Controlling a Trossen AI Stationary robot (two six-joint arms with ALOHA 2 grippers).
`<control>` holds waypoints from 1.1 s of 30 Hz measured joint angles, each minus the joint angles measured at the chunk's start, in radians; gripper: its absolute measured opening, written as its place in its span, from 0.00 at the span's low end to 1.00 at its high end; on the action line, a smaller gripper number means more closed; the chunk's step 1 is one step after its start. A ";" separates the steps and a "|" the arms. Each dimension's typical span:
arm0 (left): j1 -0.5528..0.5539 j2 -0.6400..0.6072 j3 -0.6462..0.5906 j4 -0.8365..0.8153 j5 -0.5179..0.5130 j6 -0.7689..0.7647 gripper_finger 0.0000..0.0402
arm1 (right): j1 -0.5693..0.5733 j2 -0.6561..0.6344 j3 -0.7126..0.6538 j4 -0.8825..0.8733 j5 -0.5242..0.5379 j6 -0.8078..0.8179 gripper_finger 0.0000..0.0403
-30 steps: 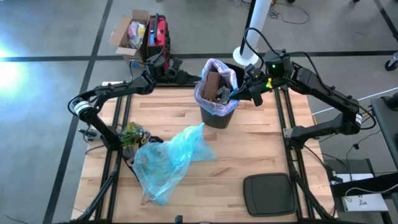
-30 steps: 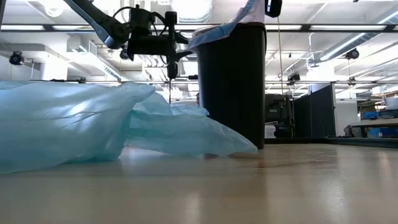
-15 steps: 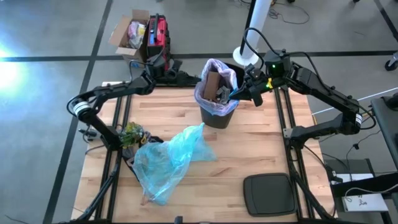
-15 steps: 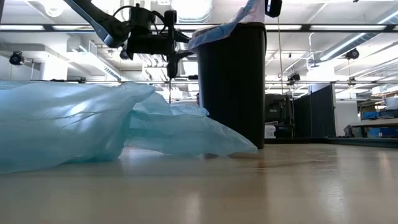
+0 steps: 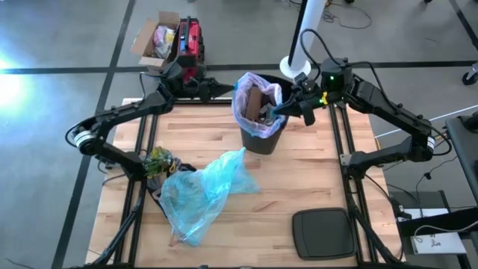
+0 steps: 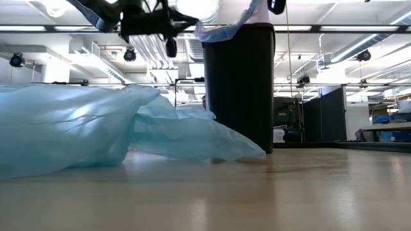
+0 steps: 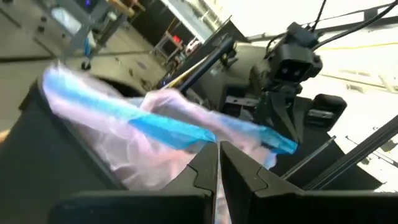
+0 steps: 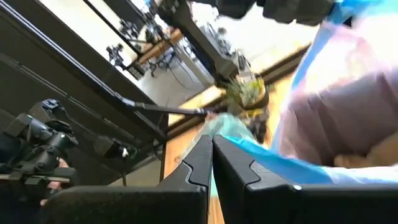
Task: Place trash/remove bag and relplace
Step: Close the pink trash bag
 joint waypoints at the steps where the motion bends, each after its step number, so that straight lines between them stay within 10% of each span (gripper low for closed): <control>1: 0.000 -0.013 0.000 0.000 -0.012 0.000 0.01 | 0.000 0.000 0.000 0.020 0.000 0.000 0.00; 22: -0.001 -0.102 0.000 0.087 -0.125 -0.031 0.00 | -0.001 -0.086 0.053 -0.063 0.249 -0.059 0.02; 33: -0.001 -0.099 0.000 0.081 -0.126 -0.001 0.00 | 0.002 -0.266 0.094 -0.566 0.366 0.185 0.45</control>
